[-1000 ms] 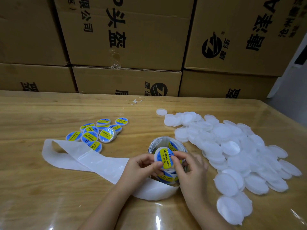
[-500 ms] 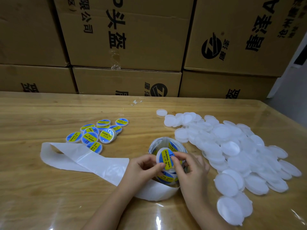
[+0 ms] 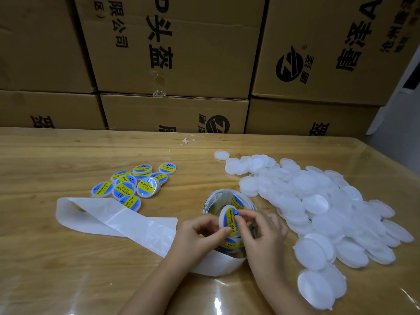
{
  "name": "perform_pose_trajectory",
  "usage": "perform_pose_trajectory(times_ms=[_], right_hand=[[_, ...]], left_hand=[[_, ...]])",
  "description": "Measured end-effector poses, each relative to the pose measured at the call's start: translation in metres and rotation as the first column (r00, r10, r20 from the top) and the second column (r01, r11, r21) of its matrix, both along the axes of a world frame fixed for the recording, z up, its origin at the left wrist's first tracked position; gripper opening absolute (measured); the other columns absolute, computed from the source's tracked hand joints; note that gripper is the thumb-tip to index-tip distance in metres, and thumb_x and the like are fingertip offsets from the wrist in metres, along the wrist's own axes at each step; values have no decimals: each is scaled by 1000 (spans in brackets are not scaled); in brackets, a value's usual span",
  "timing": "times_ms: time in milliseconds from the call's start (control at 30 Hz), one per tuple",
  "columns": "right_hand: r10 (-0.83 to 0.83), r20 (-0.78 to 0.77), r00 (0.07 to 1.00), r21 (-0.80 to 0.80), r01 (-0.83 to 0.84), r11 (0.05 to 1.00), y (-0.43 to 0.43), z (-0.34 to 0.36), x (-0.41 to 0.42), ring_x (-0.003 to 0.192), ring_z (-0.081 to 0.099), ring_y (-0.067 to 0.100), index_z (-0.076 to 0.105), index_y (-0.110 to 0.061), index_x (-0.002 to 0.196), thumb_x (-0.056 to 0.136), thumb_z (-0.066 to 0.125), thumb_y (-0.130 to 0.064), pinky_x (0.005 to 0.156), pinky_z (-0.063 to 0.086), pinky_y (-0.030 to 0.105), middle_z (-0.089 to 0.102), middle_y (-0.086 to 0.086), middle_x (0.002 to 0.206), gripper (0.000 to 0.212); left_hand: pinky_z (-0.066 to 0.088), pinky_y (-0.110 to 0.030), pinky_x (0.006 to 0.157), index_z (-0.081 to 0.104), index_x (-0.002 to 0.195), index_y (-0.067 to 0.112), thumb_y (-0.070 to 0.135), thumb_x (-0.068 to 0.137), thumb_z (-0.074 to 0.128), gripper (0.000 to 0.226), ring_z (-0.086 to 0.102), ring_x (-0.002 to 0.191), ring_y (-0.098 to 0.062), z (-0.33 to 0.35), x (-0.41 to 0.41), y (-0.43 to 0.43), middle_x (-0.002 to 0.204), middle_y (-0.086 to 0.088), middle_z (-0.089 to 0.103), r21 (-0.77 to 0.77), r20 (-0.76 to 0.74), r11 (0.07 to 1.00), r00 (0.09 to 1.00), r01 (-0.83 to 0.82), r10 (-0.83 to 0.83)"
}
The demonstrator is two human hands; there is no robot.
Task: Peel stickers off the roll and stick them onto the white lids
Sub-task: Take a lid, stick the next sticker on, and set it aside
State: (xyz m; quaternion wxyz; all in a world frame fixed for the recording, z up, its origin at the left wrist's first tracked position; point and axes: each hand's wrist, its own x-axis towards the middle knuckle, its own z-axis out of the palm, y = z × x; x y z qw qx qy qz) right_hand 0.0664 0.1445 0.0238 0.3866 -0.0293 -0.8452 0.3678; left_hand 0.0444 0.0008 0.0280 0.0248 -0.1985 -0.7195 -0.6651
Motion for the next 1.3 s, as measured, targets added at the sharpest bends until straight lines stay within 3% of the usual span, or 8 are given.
perform_pose_trajectory(times_ms=[333,433,533,667,767,1033,1300], right_hand=[[-16,-15,1000,44,16,999,-2,0,0,78,52,10,68,-20,83,77,67,-31,85,32,34,58,-11,76,13],[-13,23,1000,-61,14,998,0,-1,-2,79,56,15,66,-15,99,76,78,-24,89,39,43,52,-8,84,28],[28,47,998,-150,-21,988,3,-2,-3,79,53,6,60,-16,113,76,78,-29,91,42,49,52,-13,85,44],[104,31,994,-8,-104,995,-2,-1,0,84,47,1,65,-23,104,79,54,-49,88,40,44,53,-24,80,37],[118,20,993,100,-119,988,-4,-2,0,87,45,0,66,-21,106,76,54,-52,86,38,39,46,-31,84,44],[211,23,977,109,-212,971,-2,-1,0,87,44,-1,65,-14,114,76,54,-42,91,40,40,58,-12,87,48],[262,-63,963,97,-255,962,-2,-1,2,89,38,-9,65,-11,112,78,51,-29,84,37,38,46,-27,91,41]], left_hand=[[49,-16,53,71,73,10,23,70,72,13,65,56,-10,2,1,2,60,-4,68,138,122,989,990,55,-72],[50,-17,54,73,73,13,25,70,72,12,66,57,-13,0,-1,0,63,-7,70,156,148,987,986,46,-70],[51,-19,56,74,75,14,26,72,71,13,66,58,-14,-1,-4,-3,65,-8,70,166,194,984,977,61,-93],[50,-19,58,75,78,18,27,78,70,10,67,60,-14,-2,-6,-7,67,-5,70,161,240,980,959,116,-153],[50,-18,58,75,78,21,26,81,68,9,67,61,-12,-4,-8,-8,67,-3,70,158,241,980,957,123,-159],[53,-22,60,75,80,21,46,69,68,29,67,62,-15,-12,-12,-9,69,-4,71,200,266,972,948,124,-176],[41,-16,50,71,67,20,48,78,61,31,49,44,-7,-16,-17,-11,48,0,56,249,271,961,943,124,-192]])
